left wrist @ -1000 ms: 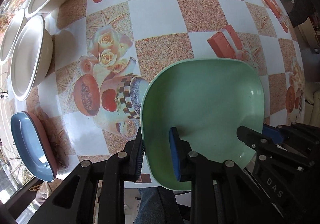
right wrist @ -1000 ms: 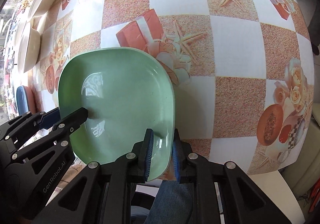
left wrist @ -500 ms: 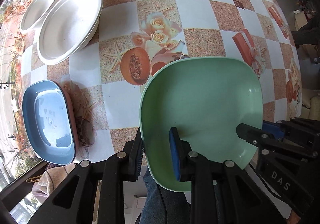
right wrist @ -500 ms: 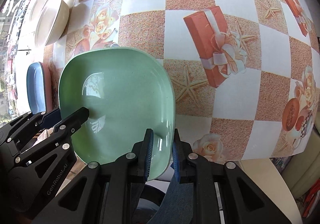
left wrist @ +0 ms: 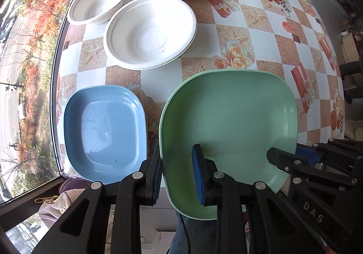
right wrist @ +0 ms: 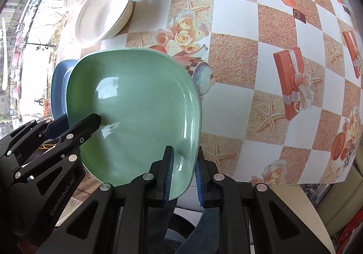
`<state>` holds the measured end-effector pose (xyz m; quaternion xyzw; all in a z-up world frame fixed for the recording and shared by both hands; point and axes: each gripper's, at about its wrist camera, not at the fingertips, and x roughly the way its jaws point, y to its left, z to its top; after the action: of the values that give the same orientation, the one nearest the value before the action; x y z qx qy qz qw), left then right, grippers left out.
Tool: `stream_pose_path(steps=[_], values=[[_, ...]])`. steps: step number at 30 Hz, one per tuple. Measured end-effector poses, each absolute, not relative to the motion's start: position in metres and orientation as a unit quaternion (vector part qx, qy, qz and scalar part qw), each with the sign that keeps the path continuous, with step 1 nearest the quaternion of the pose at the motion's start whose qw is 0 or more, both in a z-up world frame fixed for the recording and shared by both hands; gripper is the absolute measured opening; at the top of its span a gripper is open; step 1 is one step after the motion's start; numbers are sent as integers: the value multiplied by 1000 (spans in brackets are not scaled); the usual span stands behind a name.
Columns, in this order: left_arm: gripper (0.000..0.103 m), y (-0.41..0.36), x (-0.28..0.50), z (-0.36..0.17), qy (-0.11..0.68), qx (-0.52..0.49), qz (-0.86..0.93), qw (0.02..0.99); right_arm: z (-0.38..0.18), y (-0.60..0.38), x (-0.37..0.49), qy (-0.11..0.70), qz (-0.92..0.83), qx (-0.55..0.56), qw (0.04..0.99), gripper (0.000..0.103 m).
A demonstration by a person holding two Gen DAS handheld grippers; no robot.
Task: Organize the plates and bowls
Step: 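Lift the green plate and carry it over the blue plate stack, then lower the green plate onto the blue plate and open both grippers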
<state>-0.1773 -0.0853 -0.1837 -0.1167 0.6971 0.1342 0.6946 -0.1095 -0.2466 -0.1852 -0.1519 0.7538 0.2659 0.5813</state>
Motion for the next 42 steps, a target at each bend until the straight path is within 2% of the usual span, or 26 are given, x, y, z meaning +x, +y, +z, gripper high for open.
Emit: stream_pose_path(steps=[10,29,31,33,34,35,37,38,39,42], values=[[26,-52,-187,-142,688,-138,164,693,-183,-209,-120,746,291,-170,575,21],[28,32,-221,-157,681,-141,232,680,-209,-163,-109,774,317,-158,524,21],[43,38,-221,-159,677,-140,233,684,-211,-162,-108,777,319,-149,522,21],[76,43,-222,-160,675,-132,247,683,-214,-162,-114,780,324,-133,519,21],[78,44,-224,-158,668,-125,259,686,-215,-163,-113,781,327,-126,517,23],[79,46,-226,-155,662,-123,264,691,-215,-166,-112,780,324,-130,519,28],[81,48,-230,-154,661,-140,253,692,-213,-175,-106,768,316,-149,537,70],[81,48,-232,-154,661,-147,250,692,-211,-180,-103,762,315,-154,545,80],[81,47,-233,-154,661,-151,248,692,-208,-189,-97,758,314,-156,550,88],[81,41,-236,-155,664,-159,241,690,-204,-214,-82,759,299,-154,558,88]])
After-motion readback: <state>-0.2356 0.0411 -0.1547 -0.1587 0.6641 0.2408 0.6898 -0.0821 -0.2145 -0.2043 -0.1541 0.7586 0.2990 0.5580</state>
